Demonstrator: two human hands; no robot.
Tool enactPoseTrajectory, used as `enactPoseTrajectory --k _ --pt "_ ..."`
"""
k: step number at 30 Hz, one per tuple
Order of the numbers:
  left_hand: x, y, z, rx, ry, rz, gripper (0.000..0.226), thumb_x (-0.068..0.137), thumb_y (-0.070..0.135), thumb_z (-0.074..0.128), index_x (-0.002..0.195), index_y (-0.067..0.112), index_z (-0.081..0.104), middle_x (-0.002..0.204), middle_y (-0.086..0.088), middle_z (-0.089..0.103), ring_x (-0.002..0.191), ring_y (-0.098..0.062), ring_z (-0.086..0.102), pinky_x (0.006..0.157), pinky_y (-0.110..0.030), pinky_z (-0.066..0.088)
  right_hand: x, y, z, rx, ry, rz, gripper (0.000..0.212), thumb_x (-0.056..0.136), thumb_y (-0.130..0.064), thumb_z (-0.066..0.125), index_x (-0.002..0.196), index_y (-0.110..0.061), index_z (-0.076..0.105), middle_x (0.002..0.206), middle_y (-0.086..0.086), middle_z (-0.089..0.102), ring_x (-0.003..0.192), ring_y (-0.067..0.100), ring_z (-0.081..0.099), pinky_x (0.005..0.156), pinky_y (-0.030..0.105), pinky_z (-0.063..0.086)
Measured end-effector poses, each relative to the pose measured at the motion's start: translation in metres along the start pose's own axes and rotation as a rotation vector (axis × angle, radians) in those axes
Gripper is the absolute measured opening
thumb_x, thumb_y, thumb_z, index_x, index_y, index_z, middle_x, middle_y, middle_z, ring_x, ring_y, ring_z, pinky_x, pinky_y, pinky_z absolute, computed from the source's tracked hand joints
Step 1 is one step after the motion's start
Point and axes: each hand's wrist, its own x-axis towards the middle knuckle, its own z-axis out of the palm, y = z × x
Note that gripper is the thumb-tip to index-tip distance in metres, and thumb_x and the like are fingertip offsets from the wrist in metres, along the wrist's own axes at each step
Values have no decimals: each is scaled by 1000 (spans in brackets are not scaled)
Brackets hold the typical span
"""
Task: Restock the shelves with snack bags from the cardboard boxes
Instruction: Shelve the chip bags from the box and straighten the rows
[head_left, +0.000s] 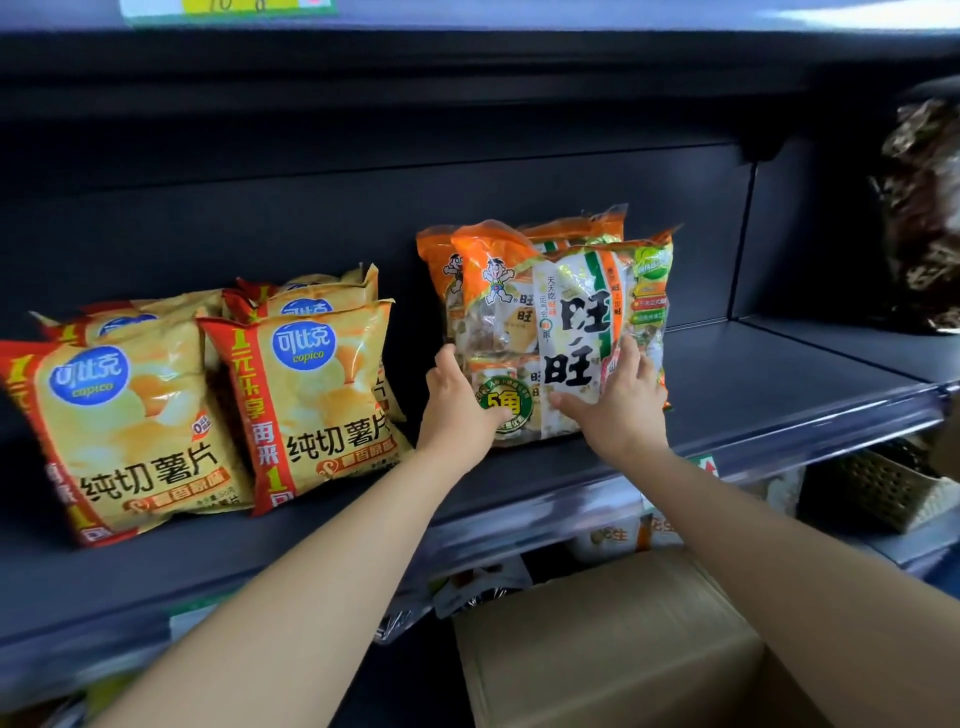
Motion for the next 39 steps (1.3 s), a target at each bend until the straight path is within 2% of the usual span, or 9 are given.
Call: enactPoseTrajectory --k 7,12,17,24,28,30,33,36,39 --pt "-37 -4 -28 174 83 179 74 87 18 67 144 16 20 142 -7 32 119 -22 50 86 -26 42 -30 -30 9 -53 121 -211 70 87 -37 64 143 -10 31 143 11 37 131 32 32 107 40 26" --pt "-46 -21 -57 352 142 151 49 91 17 60 135 16 38 137 -4 36 114 -23 51 82 -30 43 -42 -50 19 -95 43 -217 71 87 -38 63 146 -13 29 150 8 31 134 33 27 109 39 21" --pt "-45 -45 -79 412 147 44 34 92 15 57 125 14 48 129 -5 45 114 -26 51 86 -35 45 -46 -52 16 -98 -91 -172 63 91 -33 60 144 -12 33 149 11 29 132 35 30 111 40 23" --pt "-56 -35 -80 402 111 134 33 93 14 56 126 15 53 130 -2 50 114 -22 53 90 -32 46 -64 -60 3 -125 -103 -310 42 93 -19 54 134 -12 50 136 8 51 126 29 41 103 38 36" --pt "-61 -13 -72 485 -19 269 30 93 8 51 122 15 56 120 -2 56 106 -23 57 88 -35 48 -69 -57 -21 -326 -262 -386 32 84 1 49 110 -5 66 109 16 66 97 34 60 80 42 55" --pt "-61 0 -65 576 -108 325 31 91 2 49 117 16 58 114 -3 58 104 -24 57 87 -38 48 -70 -54 -37 -459 -329 -428 34 82 3 47 108 -7 67 108 16 64 92 34 60 76 40 56" --pt "-56 23 -54 728 -237 370 30 87 -5 48 108 13 61 110 -6 61 98 -28 58 82 -42 52 -67 -49 -64 -611 -356 -472 38 83 3 45 113 -10 64 108 13 64 89 31 59 67 33 46" --pt "-45 51 -50 802 -305 397 35 83 -12 47 108 8 61 107 -12 61 94 -31 60 74 -40 53 -56 -51 -88 -670 -375 -494 41 81 5 44 114 -11 64 107 12 67 92 31 63 66 32 49" --pt "-34 83 -58 840 -372 403 46 79 -16 43 115 9 58 108 -12 60 93 -30 60 67 -37 49 -37 -64 -112 -707 -434 -507 43 81 3 45 117 -12 63 109 11 67 95 31 64 77 35 55"
